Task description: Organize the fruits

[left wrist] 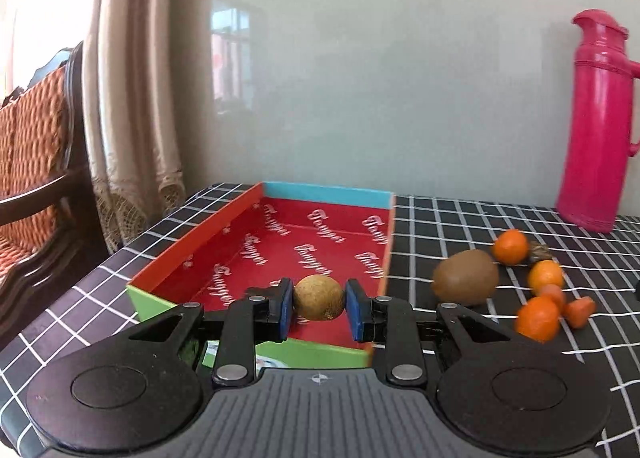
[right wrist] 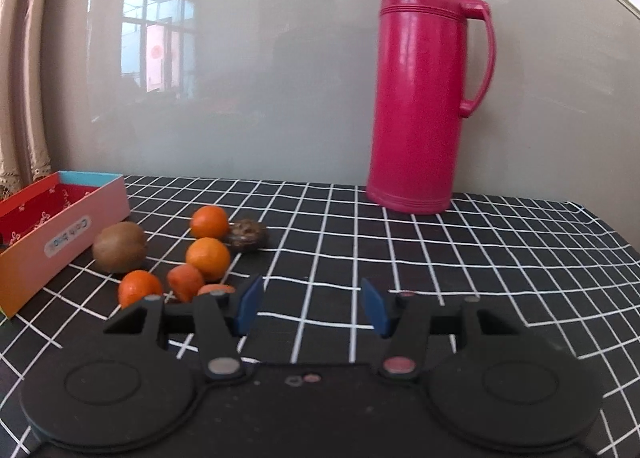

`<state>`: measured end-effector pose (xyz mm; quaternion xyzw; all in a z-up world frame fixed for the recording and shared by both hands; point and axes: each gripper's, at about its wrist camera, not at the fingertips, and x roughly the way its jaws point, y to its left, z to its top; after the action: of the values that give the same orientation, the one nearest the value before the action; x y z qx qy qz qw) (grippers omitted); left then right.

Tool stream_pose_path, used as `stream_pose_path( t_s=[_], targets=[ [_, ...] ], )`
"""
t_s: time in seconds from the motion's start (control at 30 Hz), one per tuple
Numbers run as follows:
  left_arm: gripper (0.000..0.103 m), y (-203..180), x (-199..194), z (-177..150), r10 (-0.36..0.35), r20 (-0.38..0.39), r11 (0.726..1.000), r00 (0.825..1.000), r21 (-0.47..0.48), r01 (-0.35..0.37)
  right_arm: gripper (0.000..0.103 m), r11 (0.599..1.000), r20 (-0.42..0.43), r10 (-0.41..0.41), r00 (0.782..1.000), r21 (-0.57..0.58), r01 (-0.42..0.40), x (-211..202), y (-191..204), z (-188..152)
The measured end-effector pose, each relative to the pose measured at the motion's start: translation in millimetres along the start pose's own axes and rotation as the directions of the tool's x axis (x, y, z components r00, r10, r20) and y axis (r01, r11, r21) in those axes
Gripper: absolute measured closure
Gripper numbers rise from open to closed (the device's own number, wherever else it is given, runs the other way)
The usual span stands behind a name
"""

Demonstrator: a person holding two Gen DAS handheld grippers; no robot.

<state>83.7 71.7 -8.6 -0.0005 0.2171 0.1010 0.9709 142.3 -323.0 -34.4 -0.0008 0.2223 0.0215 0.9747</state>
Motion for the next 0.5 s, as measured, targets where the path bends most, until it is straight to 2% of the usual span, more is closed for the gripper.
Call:
stream_pose_path(
  t_s=[0.1,0.3,0.33,0.37,0.43,0.5],
  targets=[
    [0.075,6.4,5.7,-2.4,0.007,-0.021,1.000,1.000,-0.008,-0.007,0.050,1.000,0.002,0.008,1.000,-0.002,-0.008,1.6,3.9,0.6],
    [0.073,5.2,-0.4,-5.0,0.023,0.005,1.000,1.000,0.006,-0.023,0.049,1.000,0.006,0.022,1.000,-0.005,-0.021,3.9,8.1,1.4],
    [0.058,5.0,-0.9,-5.1,0.023,0.009,1.000,1.000,0.006,-0.023,0.049,1.000,0.006,0.024,1.000,-0.005,-0.024,4.3,8.7,1.5],
    [0.035,4.6,-2.3,-5.3,0.027,0.018,1.000,0.999,0.004,-0.027,0.049,1.000,0.007,0.025,1.000,-0.006,-0.025,4.3,9.1,1.4],
    [0.019,3.0,-7.4,-4.3,0.051,0.063,0.999,0.997,0.006,-0.051,0.048,1.000,0.010,0.025,1.000,-0.010,-0.025,4.3,9.7,1.6],
    [0.017,0.8,-10.6,-3.5,0.051,0.088,0.999,0.995,0.014,-0.053,0.048,1.000,0.012,0.027,1.000,-0.012,-0.027,4.6,8.5,1.8]
  ],
)
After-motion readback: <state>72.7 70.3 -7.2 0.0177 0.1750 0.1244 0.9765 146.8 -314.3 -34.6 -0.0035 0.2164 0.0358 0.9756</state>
